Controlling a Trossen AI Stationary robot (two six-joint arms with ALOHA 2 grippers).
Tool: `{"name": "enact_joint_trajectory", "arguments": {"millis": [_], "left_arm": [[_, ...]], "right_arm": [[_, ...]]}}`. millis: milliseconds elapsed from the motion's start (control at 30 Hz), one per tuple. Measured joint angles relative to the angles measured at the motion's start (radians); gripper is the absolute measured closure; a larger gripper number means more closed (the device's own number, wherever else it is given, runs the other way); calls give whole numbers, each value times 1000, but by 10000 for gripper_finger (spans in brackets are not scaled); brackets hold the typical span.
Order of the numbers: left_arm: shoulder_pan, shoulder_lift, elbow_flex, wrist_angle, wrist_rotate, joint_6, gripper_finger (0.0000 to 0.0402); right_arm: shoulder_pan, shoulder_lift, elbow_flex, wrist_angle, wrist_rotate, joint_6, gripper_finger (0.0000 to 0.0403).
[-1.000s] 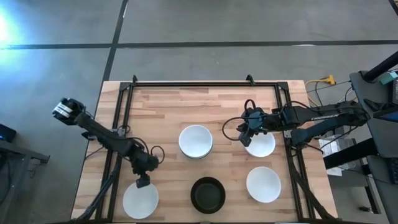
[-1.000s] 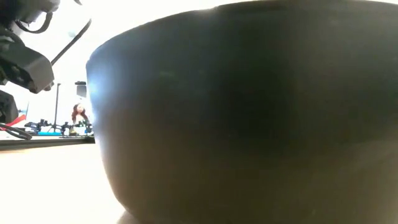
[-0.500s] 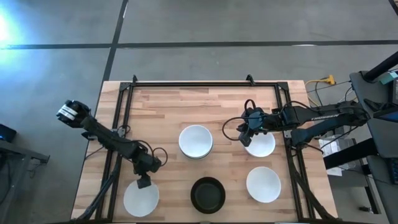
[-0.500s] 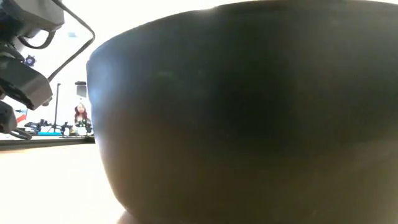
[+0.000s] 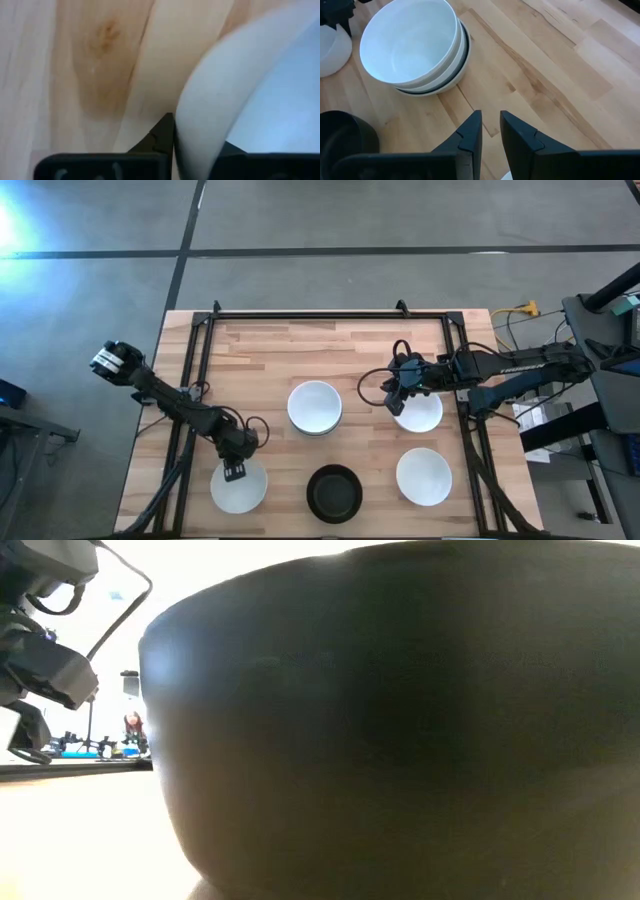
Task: Nest bowls inside each other
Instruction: Stack the white bowl on top of the other white bowl
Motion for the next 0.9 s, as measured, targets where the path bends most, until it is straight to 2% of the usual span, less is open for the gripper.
{"name": "enact_joint_trajectory", "arguments": {"millis": [300, 533, 633, 900], "left_arm": [[15, -32, 27, -16, -44, 0, 398], [104, -155, 74, -86, -194, 4, 398], [156, -225, 114, -120, -248, 53, 398], [314, -357, 294, -112, -439, 197, 398]], "right_arm": [[0, 0, 0, 2, 0, -3, 339], [0, 0, 3, 3, 0, -1, 339], [0, 0, 9, 4, 0, -4, 339], [0, 0, 13, 11, 0, -6, 339]]}}
